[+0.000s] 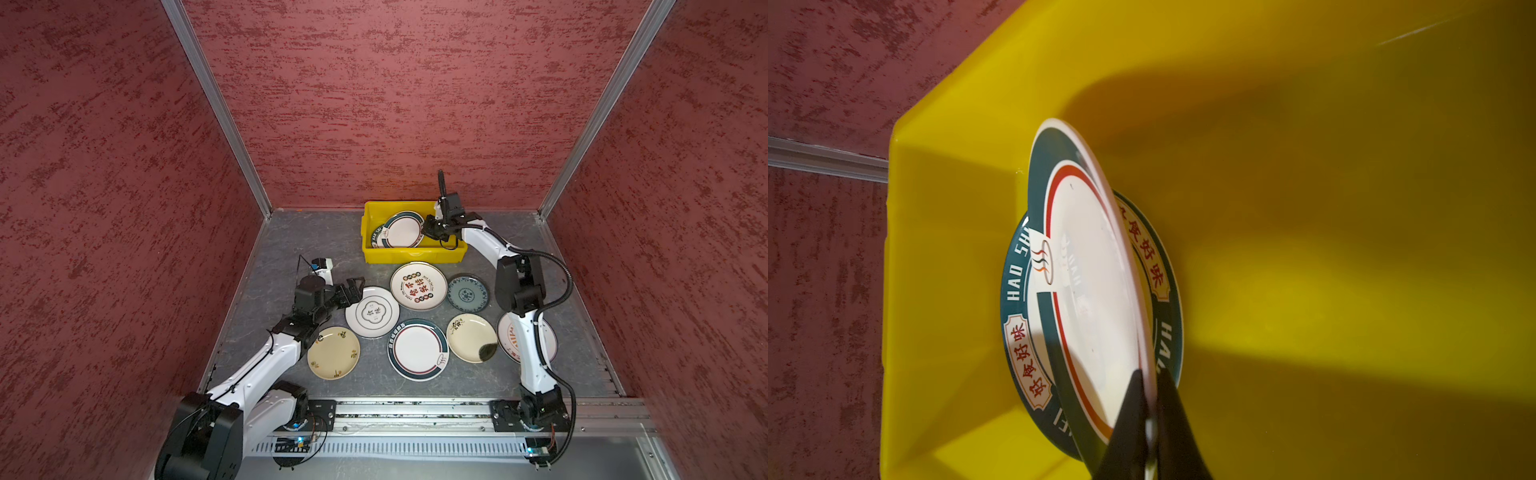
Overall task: Place the plates into the plastic bin on the countertop
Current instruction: 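Lower the striped plate into the yellow bin and open the right gripper, then withdraw the right gripper from the bin while the left gripper moves over the cream plate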
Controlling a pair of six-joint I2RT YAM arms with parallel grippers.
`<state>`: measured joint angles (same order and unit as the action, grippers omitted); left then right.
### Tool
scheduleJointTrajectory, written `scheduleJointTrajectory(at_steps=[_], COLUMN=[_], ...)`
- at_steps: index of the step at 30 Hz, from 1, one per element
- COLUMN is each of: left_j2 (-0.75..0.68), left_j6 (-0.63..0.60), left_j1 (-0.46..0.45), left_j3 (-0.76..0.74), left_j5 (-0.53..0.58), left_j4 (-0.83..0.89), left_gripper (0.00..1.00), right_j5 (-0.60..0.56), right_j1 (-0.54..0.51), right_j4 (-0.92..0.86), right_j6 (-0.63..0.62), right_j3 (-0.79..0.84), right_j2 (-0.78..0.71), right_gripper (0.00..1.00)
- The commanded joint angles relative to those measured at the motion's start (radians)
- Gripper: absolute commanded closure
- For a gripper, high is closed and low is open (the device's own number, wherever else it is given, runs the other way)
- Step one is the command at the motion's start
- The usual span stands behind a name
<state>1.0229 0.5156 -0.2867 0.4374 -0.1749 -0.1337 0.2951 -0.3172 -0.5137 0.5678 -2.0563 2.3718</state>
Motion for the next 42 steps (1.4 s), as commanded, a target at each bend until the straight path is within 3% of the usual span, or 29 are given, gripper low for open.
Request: scheduleJointTrajectory(at_steps=[1, 8, 14, 16, 23, 31, 38, 42], left_j2=[-0.001, -0.003, -0.008, -0.009, -0.024, -0.051, -0.101, -0.175], left_j6=[-0.022, -0.022, -0.022, -0.022, -0.043, -0.024, 0.006, 0.012], left_j1=[-0.002, -0.003, -0.003, -0.003, -0.001, 0.006, 0.015, -0.003], left_j3=[0.005, 0.005, 0.006, 0.007, 0.032, 0.062, 0.106, 0.094], left_j5=[0.014, 0.014, 0.018, 0.021, 0.061, 0.134, 0.216, 0.233], left_j4=[0.006, 0.010, 0.013, 0.017, 0.072, 0.165, 0.331, 0.428], left_gripper=[0.01, 0.01, 0.01, 0.01, 0.01, 0.01, 0.01, 0.01], right_j5=[0.016, 0.017, -0.019, -0.041, -0.105, -0.152, -0.187, -0.268], right_j1=[0.000, 0.000, 0.000, 0.000, 0.000, 0.000, 0.001, 0.001], right_j4=[-0.012, -0.026, -0.029, -0.026, 0.005, 0.227, 0.270, 0.333], right_j6=[-0.009, -0.010, -0.029, -0.036, -0.070, -0.068, -0.083, -0.117], right_j3=[-0.048, -0.065, -0.062, -0.055, 0.042, 0.469, 0.726, 0.913], right_j2=[0.005, 0.005, -0.029, -0.054, -0.213, -0.592, -0.829, -0.982], right_gripper=[0.88, 0.76, 0.34, 0.27, 0.24, 0.21, 0.20, 0.19])
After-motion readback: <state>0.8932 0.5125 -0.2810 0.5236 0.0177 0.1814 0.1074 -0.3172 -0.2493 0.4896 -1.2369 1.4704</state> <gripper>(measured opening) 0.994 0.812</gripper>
